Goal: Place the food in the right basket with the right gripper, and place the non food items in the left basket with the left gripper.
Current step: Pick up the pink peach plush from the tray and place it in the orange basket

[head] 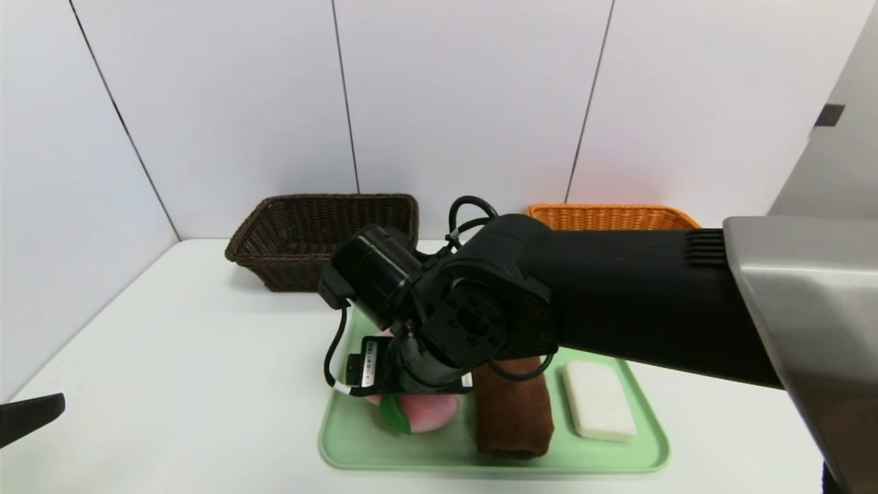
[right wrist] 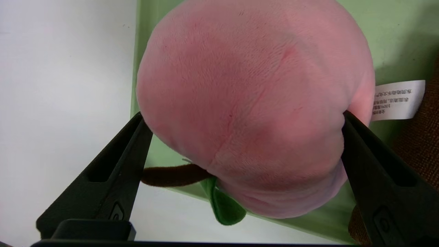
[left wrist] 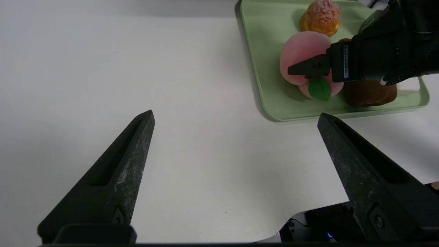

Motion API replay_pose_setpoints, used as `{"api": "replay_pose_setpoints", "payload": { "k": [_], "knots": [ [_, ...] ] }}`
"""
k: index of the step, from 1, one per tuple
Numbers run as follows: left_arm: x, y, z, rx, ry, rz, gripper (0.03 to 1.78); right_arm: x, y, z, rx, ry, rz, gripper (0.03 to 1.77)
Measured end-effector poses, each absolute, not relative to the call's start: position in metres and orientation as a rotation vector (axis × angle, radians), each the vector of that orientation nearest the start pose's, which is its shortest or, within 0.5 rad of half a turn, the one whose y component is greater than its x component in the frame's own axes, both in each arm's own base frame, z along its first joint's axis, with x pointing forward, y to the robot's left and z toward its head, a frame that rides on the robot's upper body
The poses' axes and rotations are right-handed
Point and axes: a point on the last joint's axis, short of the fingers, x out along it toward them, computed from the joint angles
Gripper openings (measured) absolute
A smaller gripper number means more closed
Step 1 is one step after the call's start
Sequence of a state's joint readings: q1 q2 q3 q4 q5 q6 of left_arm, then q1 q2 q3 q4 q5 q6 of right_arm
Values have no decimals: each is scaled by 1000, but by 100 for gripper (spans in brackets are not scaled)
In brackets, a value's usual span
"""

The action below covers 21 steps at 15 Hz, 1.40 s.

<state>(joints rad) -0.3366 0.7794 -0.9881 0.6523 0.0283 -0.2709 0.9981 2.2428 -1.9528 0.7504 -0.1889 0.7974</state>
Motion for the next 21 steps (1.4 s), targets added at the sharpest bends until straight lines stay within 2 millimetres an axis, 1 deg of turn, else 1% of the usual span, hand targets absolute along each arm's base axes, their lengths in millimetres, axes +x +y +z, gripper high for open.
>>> {"api": "replay_pose_setpoints", "payload": {
  "k": [7,8,9,10,12,15,16,18,20,21],
  "knots": [
    [27,-9,269,-179,497,-242,169,238,358,163,115,1094,310,171],
    [26,-8,268,-178,498,-242,169,238,358,162,115,1094,309,164],
    [25,-8,268,-178,499,-242,169,239,358,162,115,1095,309,146],
    [25,-8,267,-178,501,-241,169,239,358,162,115,1096,308,132],
    [24,-8,266,-178,501,-241,169,239,357,162,116,1099,306,109],
    [23,-7,264,-178,502,-241,169,238,356,164,118,1099,308,86],
    [22,-7,264,-177,503,-240,169,237,355,167,122,1098,313,81],
    [21,-7,263,-176,509,-239,169,234,353,176,139,1090,330,79],
    [20,-6,261,-174,517,-239,169,229,349,190,166,1079,358,79],
    [20,-6,261,-174,517,-239,169,226,345,200,185,1069,378,79]
  ]
}}
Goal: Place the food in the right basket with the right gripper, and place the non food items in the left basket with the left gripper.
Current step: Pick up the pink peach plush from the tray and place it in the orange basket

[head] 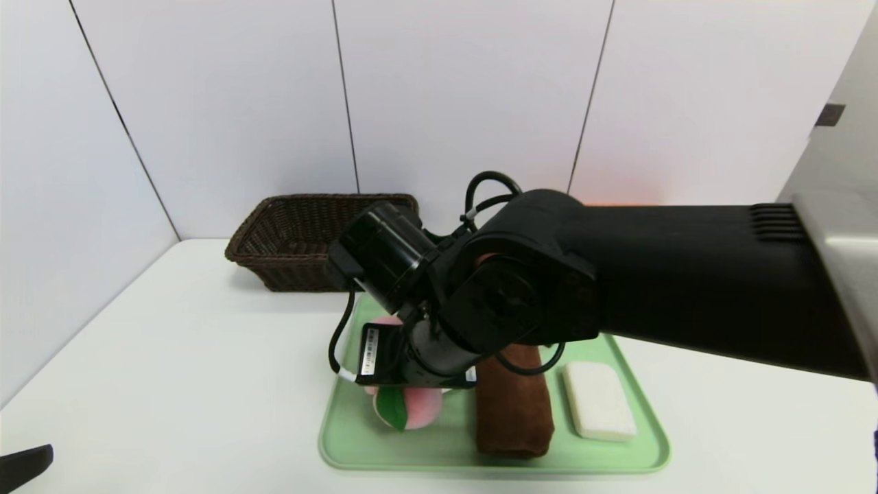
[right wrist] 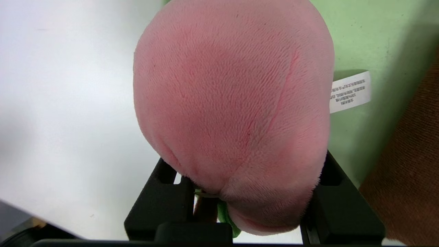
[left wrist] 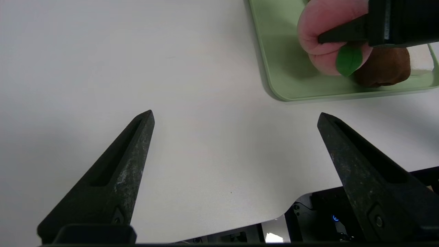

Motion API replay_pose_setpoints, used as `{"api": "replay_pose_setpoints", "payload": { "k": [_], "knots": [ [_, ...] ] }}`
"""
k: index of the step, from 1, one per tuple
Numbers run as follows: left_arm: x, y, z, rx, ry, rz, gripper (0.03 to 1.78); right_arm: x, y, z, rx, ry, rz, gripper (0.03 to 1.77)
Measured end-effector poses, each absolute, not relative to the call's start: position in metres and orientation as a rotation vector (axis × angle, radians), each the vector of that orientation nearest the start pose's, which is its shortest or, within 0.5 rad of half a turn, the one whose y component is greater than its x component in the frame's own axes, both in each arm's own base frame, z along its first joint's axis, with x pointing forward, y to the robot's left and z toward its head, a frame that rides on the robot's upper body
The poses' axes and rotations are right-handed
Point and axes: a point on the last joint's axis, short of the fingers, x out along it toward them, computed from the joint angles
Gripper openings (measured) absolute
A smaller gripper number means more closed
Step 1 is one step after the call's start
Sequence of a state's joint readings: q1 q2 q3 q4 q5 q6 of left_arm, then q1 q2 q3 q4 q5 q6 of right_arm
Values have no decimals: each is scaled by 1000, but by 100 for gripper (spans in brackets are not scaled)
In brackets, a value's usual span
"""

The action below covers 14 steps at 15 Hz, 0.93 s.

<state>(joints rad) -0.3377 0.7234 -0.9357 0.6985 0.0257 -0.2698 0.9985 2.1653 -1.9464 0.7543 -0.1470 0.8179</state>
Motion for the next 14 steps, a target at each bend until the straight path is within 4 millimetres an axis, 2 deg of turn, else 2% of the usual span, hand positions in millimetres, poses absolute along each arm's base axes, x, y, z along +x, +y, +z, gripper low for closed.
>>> {"api": "replay_pose_setpoints", "payload": {
  "k": [4,6,8,10,12,14],
  "knots": [
    [20,-6,259,-173,524,-238,169,217,320,251,312,1026,508,79],
    [20,-6,258,-172,529,-238,169,225,299,285,433,937,601,79],
    [20,-6,258,-172,530,-238,169,236,273,318,539,801,673,76],
    [20,-6,258,-171,528,-238,169,252,243,342,602,660,681,76],
    [20,-6,259,-171,526,-238,169,273,210,354,648,555,614,76],
    [21,-7,259,-171,522,-238,169,296,174,357,680,497,506,76]
  ]
}}
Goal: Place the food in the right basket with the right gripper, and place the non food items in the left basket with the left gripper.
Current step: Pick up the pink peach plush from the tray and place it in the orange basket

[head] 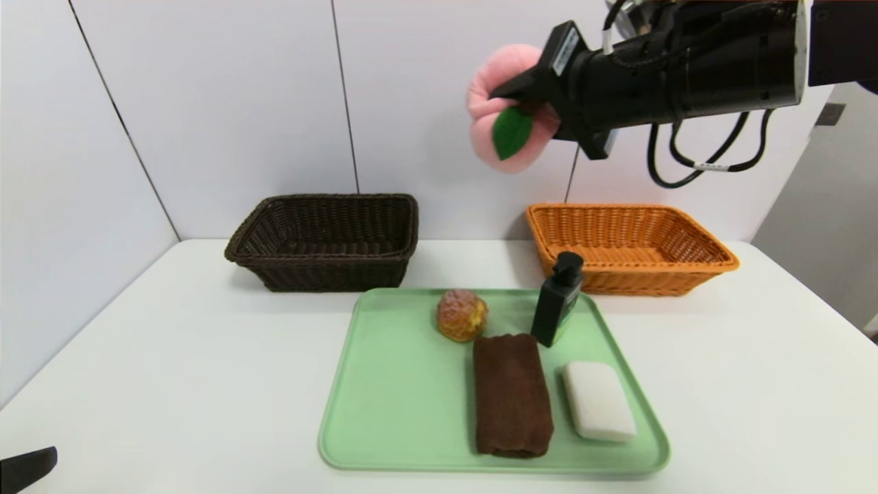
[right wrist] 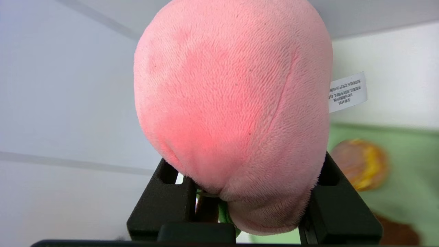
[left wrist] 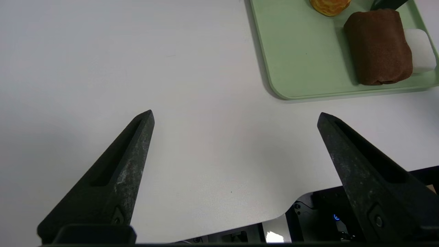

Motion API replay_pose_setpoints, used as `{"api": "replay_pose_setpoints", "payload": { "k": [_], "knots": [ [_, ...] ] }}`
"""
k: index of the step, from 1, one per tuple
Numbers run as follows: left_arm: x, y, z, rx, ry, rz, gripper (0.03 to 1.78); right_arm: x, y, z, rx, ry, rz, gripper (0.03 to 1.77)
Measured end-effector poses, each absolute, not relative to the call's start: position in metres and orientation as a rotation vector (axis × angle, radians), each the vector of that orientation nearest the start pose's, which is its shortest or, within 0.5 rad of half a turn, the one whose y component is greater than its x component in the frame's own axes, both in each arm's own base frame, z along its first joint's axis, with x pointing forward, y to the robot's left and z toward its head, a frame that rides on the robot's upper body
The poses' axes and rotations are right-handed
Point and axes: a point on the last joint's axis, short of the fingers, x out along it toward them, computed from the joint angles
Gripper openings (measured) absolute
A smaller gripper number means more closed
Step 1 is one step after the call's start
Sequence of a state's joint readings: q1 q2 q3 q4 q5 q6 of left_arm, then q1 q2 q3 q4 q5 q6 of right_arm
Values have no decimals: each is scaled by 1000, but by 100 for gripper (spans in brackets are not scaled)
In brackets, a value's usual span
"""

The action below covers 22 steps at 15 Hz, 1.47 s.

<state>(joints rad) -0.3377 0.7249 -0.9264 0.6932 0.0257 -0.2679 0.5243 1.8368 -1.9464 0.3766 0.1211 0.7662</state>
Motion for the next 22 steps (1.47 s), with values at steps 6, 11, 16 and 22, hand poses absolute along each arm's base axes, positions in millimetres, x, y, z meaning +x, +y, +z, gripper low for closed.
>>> {"api": "replay_pose_setpoints", "payload": {
  "k": [6,11,16,22],
  "knots": [
    [26,-9,261,-169,530,-257,169,366,80,309,727,521,144,76],
    [29,-10,263,-171,525,-265,169,418,47,240,728,636,-21,76],
    [30,-10,262,-171,530,-264,169,440,43,209,657,677,-63,107],
    [30,-10,261,-169,536,-264,169,439,43,219,660,653,-55,142]
  ]
}}
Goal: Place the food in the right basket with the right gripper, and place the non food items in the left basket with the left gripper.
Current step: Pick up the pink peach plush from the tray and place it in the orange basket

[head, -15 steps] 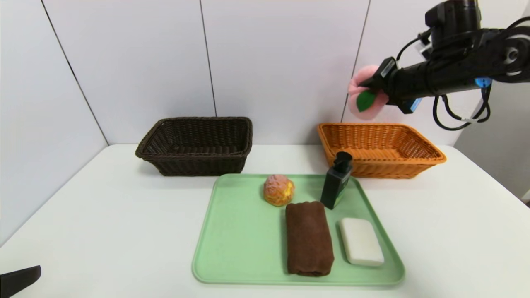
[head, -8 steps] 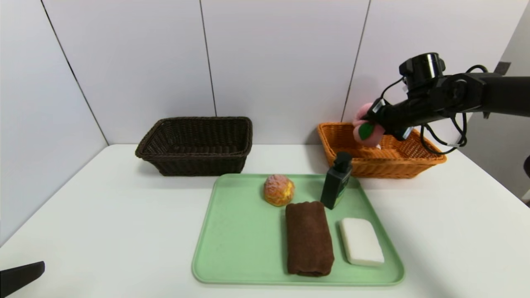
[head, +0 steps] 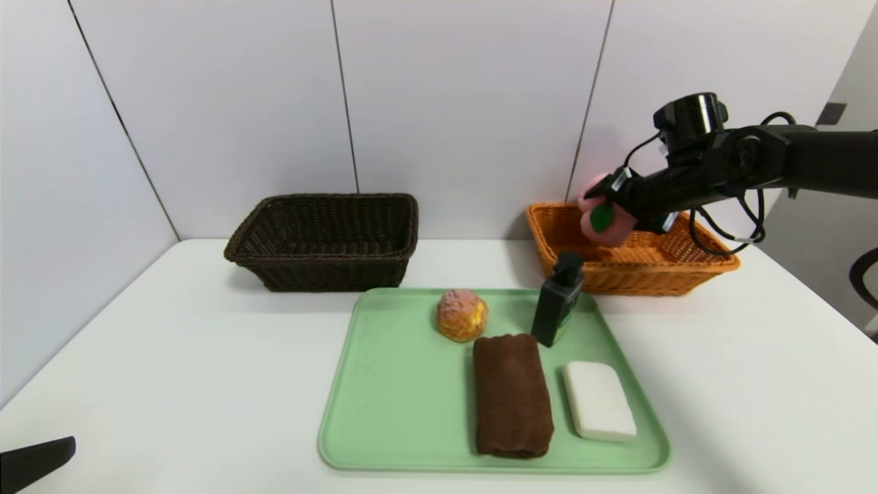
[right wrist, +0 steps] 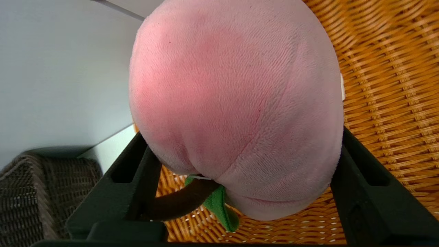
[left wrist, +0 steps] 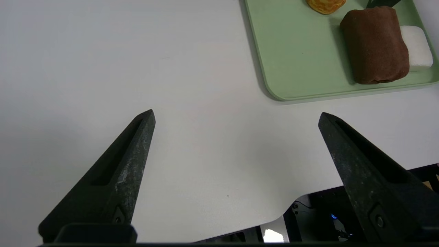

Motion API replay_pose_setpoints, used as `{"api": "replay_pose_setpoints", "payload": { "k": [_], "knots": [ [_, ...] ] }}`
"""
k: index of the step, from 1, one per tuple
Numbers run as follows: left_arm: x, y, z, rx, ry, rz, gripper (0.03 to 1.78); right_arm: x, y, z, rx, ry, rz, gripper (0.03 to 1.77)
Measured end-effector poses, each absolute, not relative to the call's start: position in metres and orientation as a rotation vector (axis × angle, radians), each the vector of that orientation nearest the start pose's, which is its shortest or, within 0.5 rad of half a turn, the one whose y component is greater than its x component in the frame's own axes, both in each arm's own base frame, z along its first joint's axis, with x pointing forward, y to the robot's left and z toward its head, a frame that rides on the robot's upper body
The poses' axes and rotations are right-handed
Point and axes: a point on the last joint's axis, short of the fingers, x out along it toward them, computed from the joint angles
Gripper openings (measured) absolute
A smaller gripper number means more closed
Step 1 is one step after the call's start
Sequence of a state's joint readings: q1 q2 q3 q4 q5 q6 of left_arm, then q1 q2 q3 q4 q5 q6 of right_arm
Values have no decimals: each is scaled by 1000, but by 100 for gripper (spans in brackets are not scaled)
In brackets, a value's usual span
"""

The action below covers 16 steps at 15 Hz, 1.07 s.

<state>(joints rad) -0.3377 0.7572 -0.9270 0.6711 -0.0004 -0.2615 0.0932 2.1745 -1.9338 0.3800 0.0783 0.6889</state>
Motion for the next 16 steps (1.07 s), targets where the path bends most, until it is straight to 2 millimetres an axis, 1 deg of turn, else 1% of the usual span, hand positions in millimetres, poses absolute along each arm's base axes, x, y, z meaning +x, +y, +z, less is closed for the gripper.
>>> {"api": "replay_pose_setpoints", "payload": {
  "k": [3,6,8,12,15,16],
  "knots": [
    [29,-10,260,-168,539,-265,169,433,42,229,655,643,-57,152],
    [29,-10,260,-167,540,-265,169,431,41,232,641,629,-81,158],
    [29,-10,260,-167,541,-264,169,431,44,231,601,621,-107,161],
    [28,-10,258,-167,544,-264,169,433,52,223,441,609,-186,165],
    [28,-10,258,-167,543,-264,169,433,56,216,303,624,-197,167],
    [27,-10,258,-167,542,-264,169,433,56,215,289,630,-197,167]
  ]
}}
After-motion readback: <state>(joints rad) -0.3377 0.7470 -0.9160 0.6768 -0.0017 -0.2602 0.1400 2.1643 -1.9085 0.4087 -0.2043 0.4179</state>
